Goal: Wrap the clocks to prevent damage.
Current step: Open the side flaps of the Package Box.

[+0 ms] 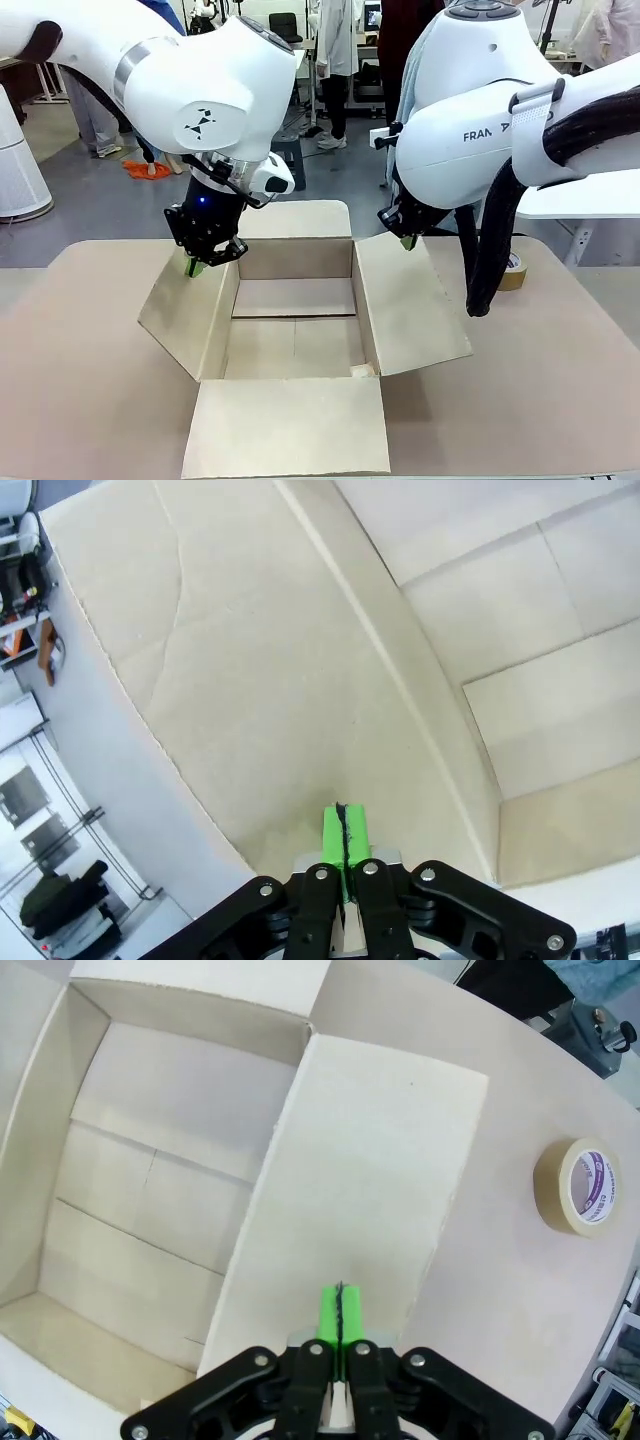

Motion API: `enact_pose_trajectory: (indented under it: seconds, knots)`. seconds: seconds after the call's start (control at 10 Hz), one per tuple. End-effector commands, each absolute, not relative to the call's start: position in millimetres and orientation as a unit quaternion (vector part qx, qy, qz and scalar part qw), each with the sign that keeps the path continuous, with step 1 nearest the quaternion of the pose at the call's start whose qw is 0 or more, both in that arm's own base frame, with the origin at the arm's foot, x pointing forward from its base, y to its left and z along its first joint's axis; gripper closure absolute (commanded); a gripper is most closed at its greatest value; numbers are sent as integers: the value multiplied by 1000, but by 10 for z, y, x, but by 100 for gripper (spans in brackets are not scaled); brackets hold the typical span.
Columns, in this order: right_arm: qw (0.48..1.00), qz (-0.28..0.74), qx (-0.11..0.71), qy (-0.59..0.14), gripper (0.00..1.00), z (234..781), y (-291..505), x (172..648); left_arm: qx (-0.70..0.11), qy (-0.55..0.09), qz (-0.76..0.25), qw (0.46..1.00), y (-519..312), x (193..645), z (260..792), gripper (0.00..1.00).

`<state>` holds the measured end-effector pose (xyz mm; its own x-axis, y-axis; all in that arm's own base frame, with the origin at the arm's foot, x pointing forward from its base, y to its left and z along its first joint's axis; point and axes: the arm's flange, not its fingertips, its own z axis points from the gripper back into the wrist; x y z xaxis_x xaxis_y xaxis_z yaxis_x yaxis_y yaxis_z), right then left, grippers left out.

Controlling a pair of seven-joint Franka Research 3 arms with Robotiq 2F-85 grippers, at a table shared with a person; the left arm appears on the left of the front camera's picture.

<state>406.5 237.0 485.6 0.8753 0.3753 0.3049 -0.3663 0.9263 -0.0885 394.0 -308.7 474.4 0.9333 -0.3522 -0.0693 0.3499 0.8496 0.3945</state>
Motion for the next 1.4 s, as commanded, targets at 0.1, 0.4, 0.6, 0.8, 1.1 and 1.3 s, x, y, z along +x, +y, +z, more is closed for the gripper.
enact_pose_trajectory:
  seconds: [0.1, 0.4, 0.6, 0.8, 1.1, 1.3]
  knots:
    - [974, 162, -12, -156, 99, 4629, 2238, 4083, 147, -51, -101, 983, -2725, 4017, 4550, 100]
    - [982, 103, 3, -156, 99, 4424, 2164, 4124, 113, -115, -27, 987, -2437, 3982, 4524, 100]
    - [986, 68, 4, -152, 99, 4267, 2139, 4089, 111, -141, 1, 984, -2295, 3997, 4479, 100]
    - [987, 61, -4, -146, 99, 4167, 2145, 4009, 99, -142, 13, 985, -2218, 4025, 4396, 100]
    - [988, 53, -14, -146, 99, 4091, 2122, 3950, 66, -115, 20, 991, -2121, 4012, 4201, 100]
    - [989, 44, -14, -141, 99, 3986, 2068, 3967, 42, -108, 32, 993, -1999, 3986, 4069, 100]
